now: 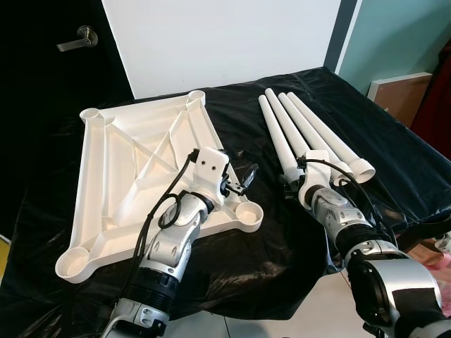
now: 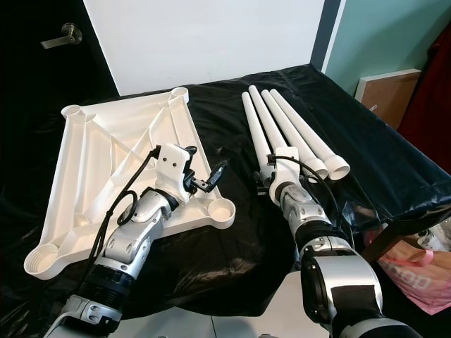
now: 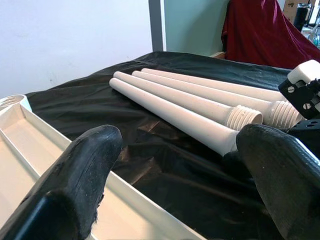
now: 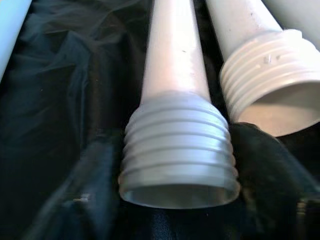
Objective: Building children table
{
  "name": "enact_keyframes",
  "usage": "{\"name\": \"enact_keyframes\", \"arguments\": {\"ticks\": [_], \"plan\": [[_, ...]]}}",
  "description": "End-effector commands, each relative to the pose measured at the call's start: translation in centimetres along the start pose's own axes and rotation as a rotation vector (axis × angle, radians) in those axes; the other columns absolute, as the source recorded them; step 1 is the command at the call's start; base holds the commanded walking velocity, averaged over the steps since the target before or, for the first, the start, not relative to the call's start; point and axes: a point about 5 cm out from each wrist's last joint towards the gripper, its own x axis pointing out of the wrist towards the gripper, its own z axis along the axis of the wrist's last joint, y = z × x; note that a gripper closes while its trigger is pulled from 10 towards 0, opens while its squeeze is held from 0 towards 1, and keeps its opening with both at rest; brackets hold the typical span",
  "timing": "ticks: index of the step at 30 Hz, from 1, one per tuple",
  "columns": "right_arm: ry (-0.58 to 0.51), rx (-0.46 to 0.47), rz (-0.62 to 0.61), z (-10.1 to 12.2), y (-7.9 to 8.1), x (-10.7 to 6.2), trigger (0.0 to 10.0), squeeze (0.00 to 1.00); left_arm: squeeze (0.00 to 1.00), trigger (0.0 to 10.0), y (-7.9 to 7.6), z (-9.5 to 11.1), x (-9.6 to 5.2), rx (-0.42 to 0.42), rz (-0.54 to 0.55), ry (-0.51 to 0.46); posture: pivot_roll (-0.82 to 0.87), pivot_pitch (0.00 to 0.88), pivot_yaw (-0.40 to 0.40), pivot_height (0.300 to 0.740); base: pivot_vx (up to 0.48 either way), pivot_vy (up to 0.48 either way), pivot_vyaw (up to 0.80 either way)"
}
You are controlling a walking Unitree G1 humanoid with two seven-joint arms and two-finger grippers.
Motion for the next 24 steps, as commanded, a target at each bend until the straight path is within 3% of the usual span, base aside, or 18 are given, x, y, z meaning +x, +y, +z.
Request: {"name": "enact_keyframes", "arguments": {"ticks": [1, 2, 10, 14, 15, 16, 17, 21, 24], "plan": [[0.018, 0.013, 0.003, -0.1, 0.2, 0.1, 0.6, 0.00, 0.00, 10.0, 0.2, -0.2, 0.1, 0.014, 0.005, 0.011, -0.15, 0.000, 0.004, 0.740, 0.000, 0.000, 0.00], [0.022, 0.025, 0.002, -0.2, 0.1, 0.1, 0.0, 0.00, 0.00, 10.0, 0.3, -0.2, 0.1, 0.016, 0.009, 0.011, -0.15, 0.000, 0.003, 0.740, 0.000, 0.000, 0.00], [0.065, 0.085, 0.019, -0.8, 0.3, 0.1, 0.0, 0.00, 0.00, 10.0, 0.6, -0.1, 0.2, 0.019, 0.021, 0.011, -0.15, 0.000, 0.002, 0.740, 0.000, 0.000, 0.00], [-0.003, 0.067, 0.027, -0.3, 0.4, 0.1, 0.0, 0.00, 0.00, 10.0, 0.7, 0.0, 0.3, 0.017, 0.027, 0.006, -0.15, 0.000, 0.003, 0.740, 0.000, 0.000, 0.00], [-0.097, 0.054, 0.043, 0.7, 0.7, 0.0, 10.0, 0.00, 0.00, 10.0, 0.7, 0.1, 0.3, 0.001, 0.029, 0.002, -0.15, 0.000, 0.003, 0.740, 0.000, 0.000, 0.00], [-0.097, 0.054, 0.043, 0.7, 0.7, 0.0, 10.0, 0.00, 0.00, 10.0, 0.7, 0.1, 0.3, 0.001, 0.029, 0.002, -0.15, 0.000, 0.003, 0.740, 0.000, 0.000, 0.00], [-0.254, 0.069, 0.067, 2.4, 1.2, -0.4, 10.0, 0.00, 0.00, 10.0, 0.8, 0.2, 0.5, -0.024, 0.030, -0.006, -0.15, 0.000, 0.004, 0.740, 0.000, 0.000, 0.00], [-0.319, 0.067, 0.074, 3.1, 1.3, -0.7, 10.0, 0.00, 0.00, 10.0, 0.8, 0.3, 0.6, -0.035, 0.029, -0.010, -0.16, 0.000, 0.007, 0.740, 0.000, 0.000, 0.00], [-0.472, 0.011, 0.075, 3.9, 1.6, -2.2, 10.0, 0.00, 0.00, 10.0, 1.5, 0.9, 1.2, -0.053, 0.031, -0.027, -0.18, 0.000, 0.012, 0.740, 0.000, 0.000, 0.00]]}}
